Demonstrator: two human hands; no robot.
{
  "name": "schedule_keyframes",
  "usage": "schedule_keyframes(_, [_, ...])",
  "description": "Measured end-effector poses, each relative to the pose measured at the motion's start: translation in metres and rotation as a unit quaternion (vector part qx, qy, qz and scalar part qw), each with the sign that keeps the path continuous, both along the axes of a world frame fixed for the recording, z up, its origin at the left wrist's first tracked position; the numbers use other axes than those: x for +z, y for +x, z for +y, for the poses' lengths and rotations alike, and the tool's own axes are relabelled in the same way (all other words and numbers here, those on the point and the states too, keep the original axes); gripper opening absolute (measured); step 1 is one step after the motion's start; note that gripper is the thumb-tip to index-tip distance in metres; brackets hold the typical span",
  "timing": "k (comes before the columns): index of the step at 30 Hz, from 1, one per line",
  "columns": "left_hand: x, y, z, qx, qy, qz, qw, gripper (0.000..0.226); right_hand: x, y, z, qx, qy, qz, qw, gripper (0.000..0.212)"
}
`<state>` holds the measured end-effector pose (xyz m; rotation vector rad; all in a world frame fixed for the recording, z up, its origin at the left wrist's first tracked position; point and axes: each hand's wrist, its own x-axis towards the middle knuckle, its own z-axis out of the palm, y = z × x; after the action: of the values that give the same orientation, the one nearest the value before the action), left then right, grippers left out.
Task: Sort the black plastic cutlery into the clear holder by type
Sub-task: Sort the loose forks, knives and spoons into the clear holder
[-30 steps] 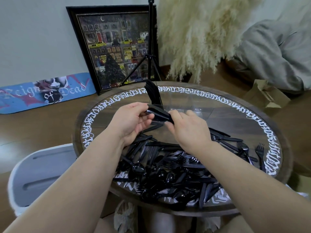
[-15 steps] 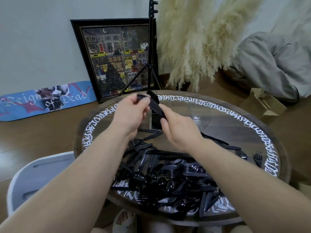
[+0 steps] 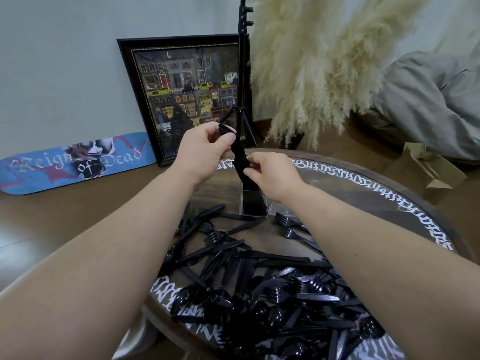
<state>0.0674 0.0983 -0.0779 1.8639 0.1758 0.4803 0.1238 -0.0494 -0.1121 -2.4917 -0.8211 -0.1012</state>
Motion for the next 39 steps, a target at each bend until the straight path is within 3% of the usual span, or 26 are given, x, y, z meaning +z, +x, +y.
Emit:
schedule_keyframes(5, [-0.030,0.008,0.005,0.007,0.032,0.034,0.999,0.011,-0.022,0.004,0.002,-0.005,-0.117,-0.038,0.992,0.032])
schedule_keyframes(8, [-0.049,0.012,0.005,0.016,0.107,0.076,0.991,0.010,-0.031,0.004,0.000,-0.019,-0.169,-0.070,0.983,0.036])
schedule_keyframes(12, [-0.067,0.014,0.001,0.024,0.213,0.125,0.969,0.013,-0.038,0.003,-0.004,-0.003,-0.151,-0.090,0.984,0.041])
schedule_keyframes(16, [-0.074,0.016,-0.003,0.041,0.206,0.145,0.967,0.029,-0.047,-0.002,-0.013,0.003,-0.141,-0.114,0.983,0.042])
schedule_keyframes(19, [-0.082,0.012,-0.004,0.022,0.241,0.176,0.954,0.033,-0.050,-0.015,-0.026,0.002,-0.090,-0.137,0.986,0.033])
schedule_keyframes(23, [-0.100,-0.012,-0.008,-0.010,0.281,0.209,0.937,0.056,-0.057,-0.041,-0.050,0.005,-0.056,-0.182,0.982,0.018])
schedule_keyframes(26, [-0.108,-0.041,-0.020,-0.036,0.273,0.213,0.938,0.063,-0.063,-0.058,-0.073,-0.010,-0.051,-0.127,0.991,0.020])
schedule_keyframes(31, [-0.110,-0.092,-0.045,-0.087,0.330,0.209,0.916,0.055,-0.074,-0.085,-0.109,-0.040,-0.091,-0.005,0.995,0.027])
schedule_keyframes(34, [-0.107,-0.114,-0.052,-0.144,0.367,0.252,0.884,0.067,-0.075,-0.103,-0.126,-0.032,-0.114,0.052,0.992,0.037])
schedule_keyframes(39, [-0.115,-0.135,-0.067,-0.223,0.494,0.348,0.765,0.083,-0.081,-0.111,-0.144,-0.016,-0.174,0.060,0.983,0.038])
